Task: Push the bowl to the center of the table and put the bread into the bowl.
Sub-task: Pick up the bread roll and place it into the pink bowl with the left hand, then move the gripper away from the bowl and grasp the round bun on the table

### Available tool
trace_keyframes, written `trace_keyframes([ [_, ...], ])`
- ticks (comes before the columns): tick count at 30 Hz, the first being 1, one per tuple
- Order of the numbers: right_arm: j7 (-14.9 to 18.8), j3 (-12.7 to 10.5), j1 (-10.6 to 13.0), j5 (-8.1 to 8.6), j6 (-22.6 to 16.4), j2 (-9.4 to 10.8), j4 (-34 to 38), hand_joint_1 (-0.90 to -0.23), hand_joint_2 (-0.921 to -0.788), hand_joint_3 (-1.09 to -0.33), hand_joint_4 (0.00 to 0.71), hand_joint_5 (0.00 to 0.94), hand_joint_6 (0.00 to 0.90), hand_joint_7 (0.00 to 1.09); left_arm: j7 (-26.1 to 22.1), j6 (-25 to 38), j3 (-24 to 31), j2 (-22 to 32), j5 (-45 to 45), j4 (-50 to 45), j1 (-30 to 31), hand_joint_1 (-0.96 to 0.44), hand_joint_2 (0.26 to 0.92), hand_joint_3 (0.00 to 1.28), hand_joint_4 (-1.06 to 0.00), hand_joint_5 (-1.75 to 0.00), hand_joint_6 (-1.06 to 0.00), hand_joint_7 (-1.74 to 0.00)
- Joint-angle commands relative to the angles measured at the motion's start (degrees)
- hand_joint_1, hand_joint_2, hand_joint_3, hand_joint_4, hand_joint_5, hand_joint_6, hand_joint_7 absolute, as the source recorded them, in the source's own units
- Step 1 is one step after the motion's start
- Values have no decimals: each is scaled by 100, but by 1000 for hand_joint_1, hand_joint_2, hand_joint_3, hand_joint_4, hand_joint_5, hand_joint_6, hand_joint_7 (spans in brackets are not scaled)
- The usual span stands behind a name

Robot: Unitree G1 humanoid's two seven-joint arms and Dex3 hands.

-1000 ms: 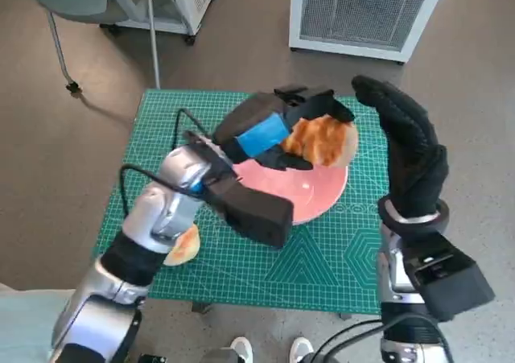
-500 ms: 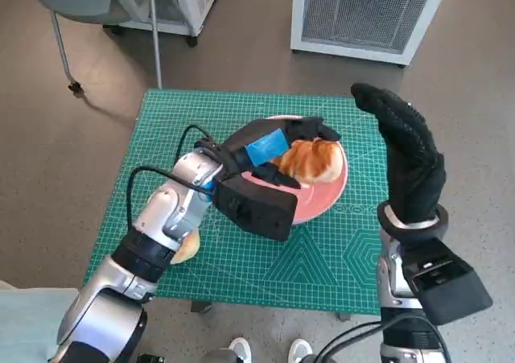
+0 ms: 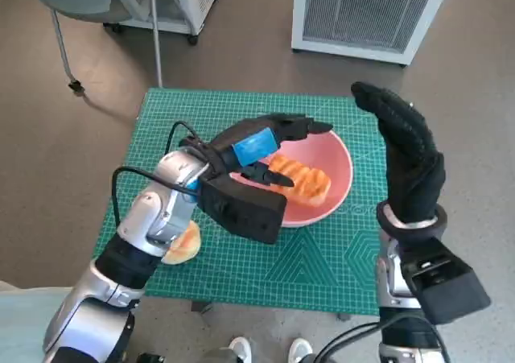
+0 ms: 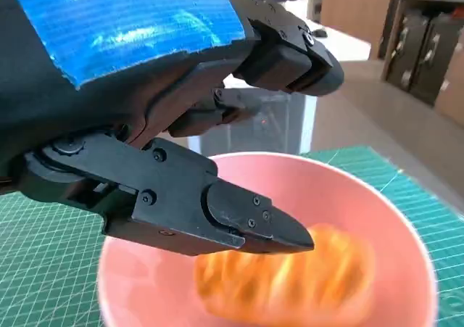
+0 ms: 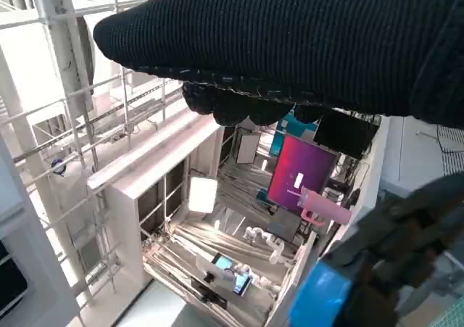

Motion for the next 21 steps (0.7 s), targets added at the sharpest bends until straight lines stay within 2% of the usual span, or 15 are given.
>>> trace_keyframes([
  [1,-26,24,41,-64,9,44,89,-486,-921,-797,283,28,-1,694,-241,58,467,338,-389,-784,375,-263,855,1,-102,0,-294,-87],
  [10,1,48,75,-19,41,55,25,-480,-921,-800,282,28,-1,693,-569,-88,1530,1057,-1255,-1865,1186,-249,842,0,-92,0,-294,-70],
  [17,22,74,144,25,95,70,-95,-478,-921,-801,281,29,-1,692,-726,-238,2221,1724,-1556,-2235,1973,-256,843,1,-99,-3,-301,-62],
  [21,37,79,164,55,114,76,-119,-479,-921,-802,281,29,-1,692,-979,-77,2516,2062,-1685,-2429,2397,-241,837,0,-99,-2,-304,-56],
])
